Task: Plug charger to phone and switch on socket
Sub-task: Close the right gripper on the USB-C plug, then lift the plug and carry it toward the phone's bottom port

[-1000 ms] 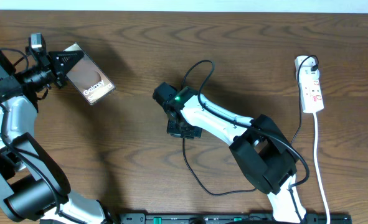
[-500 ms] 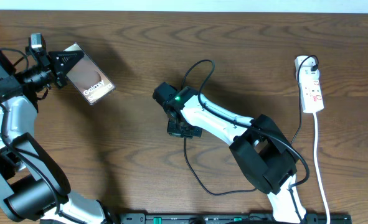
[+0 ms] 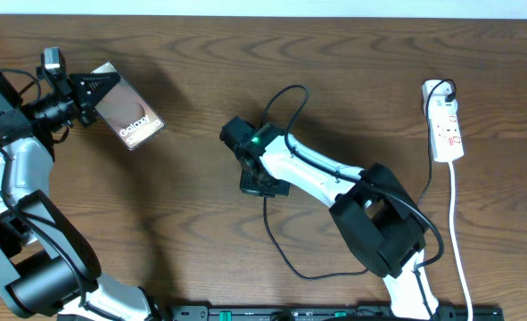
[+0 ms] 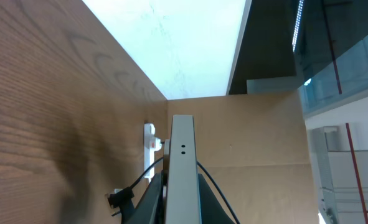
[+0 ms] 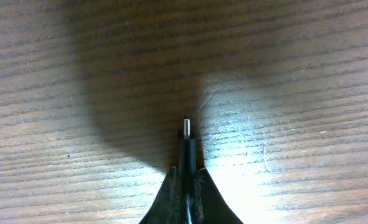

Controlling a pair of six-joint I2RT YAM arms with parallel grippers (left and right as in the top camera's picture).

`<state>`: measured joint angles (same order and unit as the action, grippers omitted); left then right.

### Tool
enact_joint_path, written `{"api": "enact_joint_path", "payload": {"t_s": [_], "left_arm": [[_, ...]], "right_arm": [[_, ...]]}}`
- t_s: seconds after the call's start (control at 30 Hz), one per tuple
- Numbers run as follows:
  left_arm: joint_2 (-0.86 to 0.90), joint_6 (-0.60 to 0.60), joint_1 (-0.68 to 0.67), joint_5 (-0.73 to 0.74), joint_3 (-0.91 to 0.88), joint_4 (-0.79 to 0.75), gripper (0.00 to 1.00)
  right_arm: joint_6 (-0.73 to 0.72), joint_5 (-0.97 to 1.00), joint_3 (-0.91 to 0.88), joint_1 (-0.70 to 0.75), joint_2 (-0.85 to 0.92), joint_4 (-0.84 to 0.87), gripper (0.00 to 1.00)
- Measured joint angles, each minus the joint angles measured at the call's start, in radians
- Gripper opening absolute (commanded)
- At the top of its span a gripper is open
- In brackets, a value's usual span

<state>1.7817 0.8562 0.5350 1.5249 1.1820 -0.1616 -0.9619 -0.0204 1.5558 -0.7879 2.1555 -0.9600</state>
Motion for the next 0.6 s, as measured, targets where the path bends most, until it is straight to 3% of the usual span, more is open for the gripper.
{"api": "enact_joint_path", "payload": {"t_s": [0.23,0.6], "left_arm": [[0.0,0.0,0.0,0.0,0.0,0.0,0.07],[0.0,0.0,0.0,0.0,0.0,0.0,0.07]], "right_arm": [[0.016,-0.044,0.0,0.03,0.0,-0.014,0.01],[0.066,-0.057,-0.005,0.037,0.006,-0.196,0.01]]}}
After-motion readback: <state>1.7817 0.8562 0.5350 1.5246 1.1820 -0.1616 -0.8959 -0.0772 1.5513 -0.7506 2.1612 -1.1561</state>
